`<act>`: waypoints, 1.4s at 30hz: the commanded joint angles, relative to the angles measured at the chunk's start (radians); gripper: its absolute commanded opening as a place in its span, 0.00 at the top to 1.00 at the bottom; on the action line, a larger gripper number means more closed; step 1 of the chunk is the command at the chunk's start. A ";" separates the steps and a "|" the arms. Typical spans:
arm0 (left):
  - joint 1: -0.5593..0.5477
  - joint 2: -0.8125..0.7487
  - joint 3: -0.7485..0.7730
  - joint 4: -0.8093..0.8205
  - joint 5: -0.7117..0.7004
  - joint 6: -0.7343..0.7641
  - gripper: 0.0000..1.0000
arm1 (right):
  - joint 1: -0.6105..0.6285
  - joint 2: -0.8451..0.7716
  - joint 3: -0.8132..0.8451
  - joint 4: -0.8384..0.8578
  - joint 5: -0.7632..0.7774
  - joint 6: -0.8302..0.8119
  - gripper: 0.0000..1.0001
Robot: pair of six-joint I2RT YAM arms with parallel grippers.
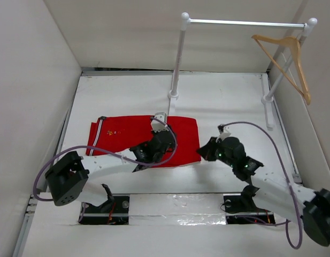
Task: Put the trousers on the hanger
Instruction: Fold the trousers at the center of the board, then pick up the hanger from the clothesline.
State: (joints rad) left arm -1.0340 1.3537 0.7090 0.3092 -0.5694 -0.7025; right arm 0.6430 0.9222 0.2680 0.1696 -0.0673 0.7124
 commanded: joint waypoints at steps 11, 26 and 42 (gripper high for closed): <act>-0.008 -0.202 -0.022 0.132 0.051 0.244 1.00 | -0.594 -0.011 0.856 -0.234 -0.305 -0.272 1.00; 0.002 -0.268 -0.095 0.163 0.203 0.328 0.97 | -1.004 0.449 1.269 -0.247 -0.094 -0.585 0.21; 0.002 -0.245 -0.068 0.123 0.207 0.314 0.91 | -1.188 0.618 1.401 -0.537 -0.296 -0.702 0.09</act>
State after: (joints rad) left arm -1.0374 1.1252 0.6067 0.4061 -0.3676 -0.3908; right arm -0.5346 1.5131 1.5944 -0.2844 -0.3035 0.0532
